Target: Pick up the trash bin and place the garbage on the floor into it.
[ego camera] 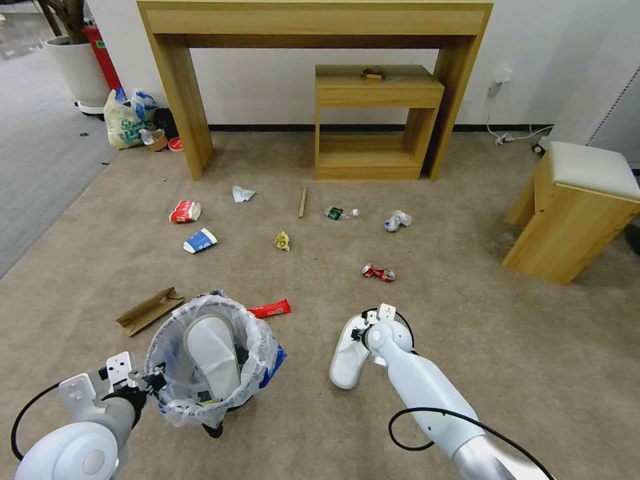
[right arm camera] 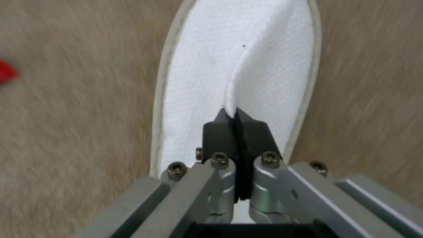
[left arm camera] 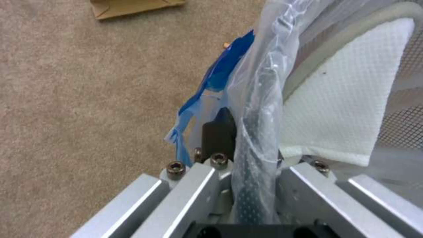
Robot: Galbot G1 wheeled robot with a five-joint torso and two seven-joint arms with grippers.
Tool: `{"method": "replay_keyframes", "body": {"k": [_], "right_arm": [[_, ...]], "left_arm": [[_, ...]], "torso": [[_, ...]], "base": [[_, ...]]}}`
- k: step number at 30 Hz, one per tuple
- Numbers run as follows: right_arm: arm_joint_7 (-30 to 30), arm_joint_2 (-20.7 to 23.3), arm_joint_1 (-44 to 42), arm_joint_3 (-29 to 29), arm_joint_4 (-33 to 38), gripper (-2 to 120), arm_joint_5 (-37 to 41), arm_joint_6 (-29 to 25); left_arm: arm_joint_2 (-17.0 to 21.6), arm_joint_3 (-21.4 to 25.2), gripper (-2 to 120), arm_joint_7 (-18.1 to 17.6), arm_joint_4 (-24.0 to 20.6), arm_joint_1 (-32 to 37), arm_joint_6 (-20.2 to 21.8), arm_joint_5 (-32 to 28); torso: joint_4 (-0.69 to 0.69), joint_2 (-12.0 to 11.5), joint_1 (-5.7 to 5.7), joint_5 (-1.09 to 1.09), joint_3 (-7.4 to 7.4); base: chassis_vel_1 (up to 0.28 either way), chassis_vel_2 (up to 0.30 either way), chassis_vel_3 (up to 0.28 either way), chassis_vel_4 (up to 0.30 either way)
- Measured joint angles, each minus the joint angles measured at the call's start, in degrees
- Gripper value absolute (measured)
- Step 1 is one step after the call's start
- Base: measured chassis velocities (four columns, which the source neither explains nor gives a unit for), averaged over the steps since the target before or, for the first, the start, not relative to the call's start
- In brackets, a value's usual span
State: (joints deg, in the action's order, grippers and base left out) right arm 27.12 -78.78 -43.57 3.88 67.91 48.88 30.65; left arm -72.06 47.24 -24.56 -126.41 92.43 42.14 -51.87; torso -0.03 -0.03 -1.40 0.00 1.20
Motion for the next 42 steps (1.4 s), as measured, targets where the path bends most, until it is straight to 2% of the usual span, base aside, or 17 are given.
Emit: {"method": "replay_keyframes", "body": {"k": [4, 7, 8, 10, 11, 13, 16, 18, 20, 22, 23, 25, 26, 28, 29, 33, 42], "right_arm": [[-4.16, 2.02, -1.31, 0.67, 6.32, 0, -5.96, -2.77], [-11.81, 4.47, -0.98, 0.74, 12.41, 0, -12.92, -8.48], [-11.81, 4.47, -0.98, 0.74, 12.41, 0, -12.92, -8.48], [-18.72, 7.38, 0.74, -0.04, 17.96, 0, -14.87, -12.00], [-18.72, 7.38, 0.74, -0.04, 17.96, 0, -14.87, -12.00], [-24.54, 10.39, 2.57, -1.39, 22.91, 0, -15.40, -14.27], [-28.40, 13.15, 4.79, -3.05, 27.41, 0, -15.13, -15.22], [-30.57, 15.56, 8.46, -6.27, 33.25, 0, -10.74, -14.60], [-30.79, 16.05, 10.11, -8.21, 35.48, 0, -7.66, -13.85], [-30.88, 15.96, 12.52, -12.28, 37.97, 0, -3.51, -13.02], [-30.88, 15.96, 12.52, -12.28, 37.97, 0, -3.51, -13.02], [-31.14, 14.23, 14.17, -16.91, 39.19, 0, -1.89, -12.91], [-31.14, 14.23, 14.17, -16.91, 39.19, 0, -1.89, -12.91], [-31.15, 10.95, 15.10, -21.92, 39.42, 0, -1.72, -12.92], [-31.15, 10.95, 15.10, -21.92, 39.42, 0, -1.72, -12.92], [-31.89, 6.98, 14.59, -27.24, 37.28, 0, -5.69, -12.94], [-34.46, 6.42, 13.53, -31.65, 33.81, 0, -10.84, -13.15]], "left_arm": [[-0.18, -0.05, 0, 0.01, 0.03, -0.10, 0.00, 0.17], [-0.50, -0.52, 0, -0.03, 0.44, -0.41, 0.00, 0.52], [-0.50, -0.52, 0, -0.03, 0.44, -0.41, 0.00, 0.52], [-0.58, -0.87, 0, -0.20, 0.75, -0.52, 0.00, 0.91], [-0.58, -0.87, 0, -0.20, 0.75, -0.52, 0.00, 0.91], [-0.56, -1.22, 0, -0.33, 1.05, -0.52, 0.00, 1.31], [-0.52, -1.47, 0, -0.46, 1.35, -0.54, 0.00, 1.68], [-0.51, -1.83, 0, -0.89, 1.70, -0.87, 0.00, 1.70], [-0.53, -2.00, 0, -1.18, 1.87, -1.07, 0.00, 1.67], [-0.56, -2.31, 0, -1.55, 2.03, -1.35, -0.01, 1.54], [-0.56, -2.31, 0, -1.55, 2.03, -1.35, -0.01, 1.54], [-0.52, -2.93, 0, -2.17, 2.17, -1.65, -0.01, 1.17], [-0.52, -2.93, 0, -2.17, 2.17, -1.65, -0.01, 1.17], [-0.25, -3.62, 0, -2.58, 2.41, -1.91, -0.01, 0.99], [-0.25, -3.62, 0, -2.58, 2.41, -1.91, -0.01, 0.99], [-0.38, -4.56, 0, -3.07, 2.70, -2.36, -0.01, 0.95], [-0.15, -4.64, 0, -3.54, 1.83, -2.45, 0.00, 0.25]], "torso": [[0.00, 0.00, 0.00, 0.00, 0.00], [0.01, 0.00, 0.00, 0.00, 0.00], [0.01, 0.00, 0.00, 0.00, 0.00], [0.00, 0.00, 0.00, 0.00, 0.00], [0.00, 0.00, 0.00, 0.00, 0.00], [0.02, 0.00, 0.00, 0.00, 0.00], [0.00, 0.00, 0.00, -0.01, 0.00], [0.00, 0.00, 0.00, -0.01, -0.01], [0.00, 0.00, 0.00, -0.02, 0.00], [0.01, 0.00, 0.00, -0.01, 0.00], [0.01, 0.00, 0.00, -0.01, 0.00], [0.02, 0.00, 0.00, -0.01, 0.00], [0.02, 0.00, 0.00, -0.01, 0.00], [0.02, 0.00, 0.00, -0.02, 0.00], [0.02, 0.00, 0.00, -0.02, 0.00], [0.02, 0.00, 0.00, -0.02, 0.00], [0.00, 0.00, 0.00, -0.01, 0.00]], "base": [[0.000, 0.000, 0.000, 0.000], [0.000, 0.000, 0.000, 0.000], [0.000, 0.000, 0.000, 0.000], [0.000, 0.000, 0.000, 0.000], [0.000, 0.000, 0.000, 0.000], [0.000, 0.000, 0.000, 0.000], [0.000, 0.000, 0.000, 0.000], [0.000, 0.000, 0.000, 0.000], [0.000, 0.000, 0.000, 0.000], [0.000, 0.000, 0.000, 0.000], [0.000, 0.000, 0.000, 0.000], [0.000, 0.000, 0.000, 0.000], [0.000, 0.000, 0.000, 0.000], [0.000, 0.000, 0.000, 0.000], [0.000, 0.000, 0.000, 0.000], [0.000, 0.000, 0.000, 0.000], [0.000, 0.000, 0.000, 0.000]]}}
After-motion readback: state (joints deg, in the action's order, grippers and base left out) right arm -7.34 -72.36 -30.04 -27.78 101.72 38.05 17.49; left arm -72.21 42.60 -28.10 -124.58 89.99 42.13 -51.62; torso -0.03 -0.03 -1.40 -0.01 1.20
